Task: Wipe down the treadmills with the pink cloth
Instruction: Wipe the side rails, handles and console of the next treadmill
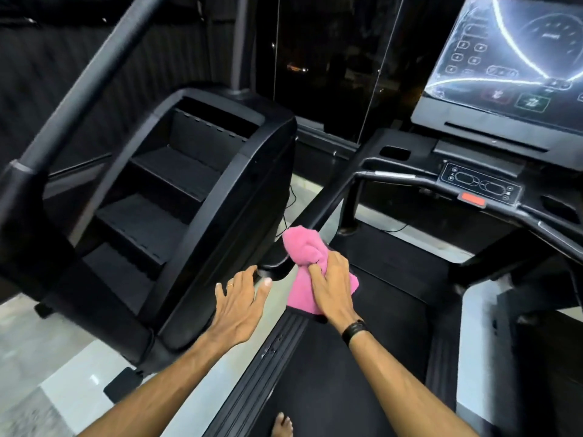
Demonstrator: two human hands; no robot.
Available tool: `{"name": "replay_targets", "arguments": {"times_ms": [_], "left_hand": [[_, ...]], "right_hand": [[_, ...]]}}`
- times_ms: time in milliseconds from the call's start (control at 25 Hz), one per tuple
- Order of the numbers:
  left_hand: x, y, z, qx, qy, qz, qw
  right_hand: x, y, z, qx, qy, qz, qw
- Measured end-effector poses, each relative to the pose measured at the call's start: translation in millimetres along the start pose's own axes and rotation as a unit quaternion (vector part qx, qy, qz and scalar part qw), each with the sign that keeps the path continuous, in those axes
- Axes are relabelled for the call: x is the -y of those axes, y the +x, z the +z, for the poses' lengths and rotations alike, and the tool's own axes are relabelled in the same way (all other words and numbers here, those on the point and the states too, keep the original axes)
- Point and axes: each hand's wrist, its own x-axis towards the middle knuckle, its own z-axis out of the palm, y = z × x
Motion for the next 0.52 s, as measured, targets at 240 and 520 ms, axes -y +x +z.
{"name": "replay_targets", "arguments": {"times_ms": [240, 520], "left_hand": [[8, 96, 8, 0.030, -0.039, -0.006, 0.999], [-2, 181, 32, 0.059, -0.097, -0.018, 0.993]], "right_hand": [[4, 68, 69, 0.004, 0.017, 0.068, 0.998], [-4, 124, 106, 0.029, -0.056, 0.125, 0.990]]}}
